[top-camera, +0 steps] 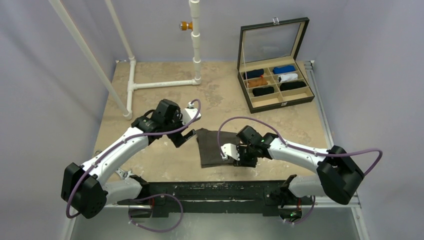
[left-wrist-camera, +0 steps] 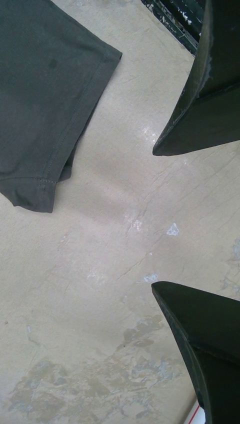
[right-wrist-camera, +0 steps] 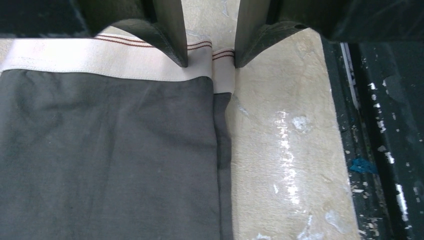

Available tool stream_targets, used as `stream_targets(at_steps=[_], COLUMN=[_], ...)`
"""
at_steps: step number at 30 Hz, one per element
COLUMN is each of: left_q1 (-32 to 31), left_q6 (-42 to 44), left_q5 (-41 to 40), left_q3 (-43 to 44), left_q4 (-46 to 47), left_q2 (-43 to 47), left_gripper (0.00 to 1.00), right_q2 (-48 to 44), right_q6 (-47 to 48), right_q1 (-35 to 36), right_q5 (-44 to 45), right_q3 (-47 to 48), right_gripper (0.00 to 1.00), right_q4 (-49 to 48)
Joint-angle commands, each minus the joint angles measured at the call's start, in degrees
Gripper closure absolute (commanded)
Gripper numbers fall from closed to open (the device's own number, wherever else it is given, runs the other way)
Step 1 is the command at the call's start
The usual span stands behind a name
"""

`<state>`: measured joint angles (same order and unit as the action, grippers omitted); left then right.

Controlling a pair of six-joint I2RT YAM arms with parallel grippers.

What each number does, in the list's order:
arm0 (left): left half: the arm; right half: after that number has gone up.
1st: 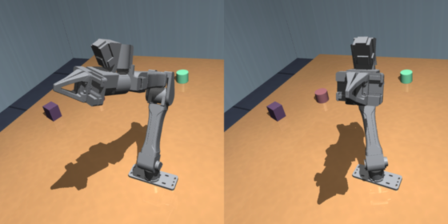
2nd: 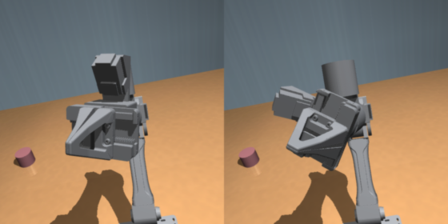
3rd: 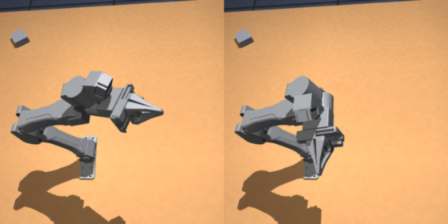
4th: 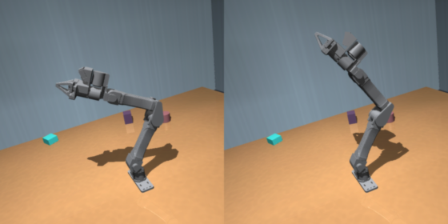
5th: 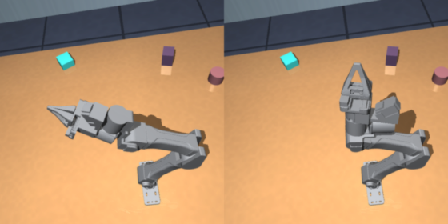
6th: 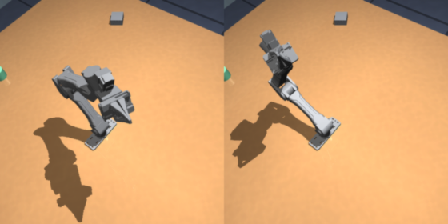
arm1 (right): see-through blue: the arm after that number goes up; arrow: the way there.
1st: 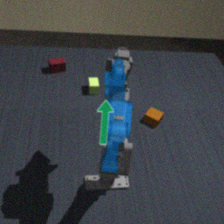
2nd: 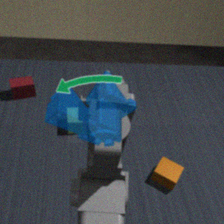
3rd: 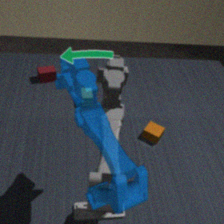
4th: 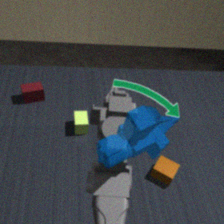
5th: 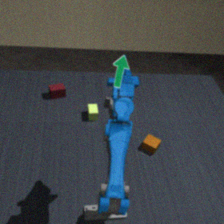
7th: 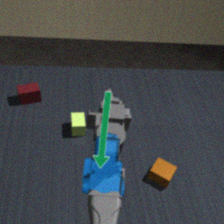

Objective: Roll the underwear
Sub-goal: Fold the underwear at the center of the board.

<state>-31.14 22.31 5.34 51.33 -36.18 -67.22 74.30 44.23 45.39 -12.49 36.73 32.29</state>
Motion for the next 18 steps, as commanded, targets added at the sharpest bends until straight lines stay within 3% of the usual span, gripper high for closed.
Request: stream_targets(at_steps=[1,13,18], left_q1=[0.5,0.5,0.4], left_q6=[1.3,2.0,4.4], left_q5=[0.8,1.5,4.1], left_q3=[1.1,-0.9,-2.8], left_q4=[0.0,0.3,-0.6], left_q2=[0.9,3.7,6.6], left_gripper=[0.05,0.06,0.06], right_q2=[1.7,2.5,1.7], right_q6=[-1.3,-2.9,-3.6], right_q1=[0.7,0.8,0.8], right_q5=[1.9,4.3,0.9], right_q3=[-0.5,-0.2,2.5], right_gripper=[0.64,0.84,0.92], right_q4=[-2.1,-2.6,0.4])
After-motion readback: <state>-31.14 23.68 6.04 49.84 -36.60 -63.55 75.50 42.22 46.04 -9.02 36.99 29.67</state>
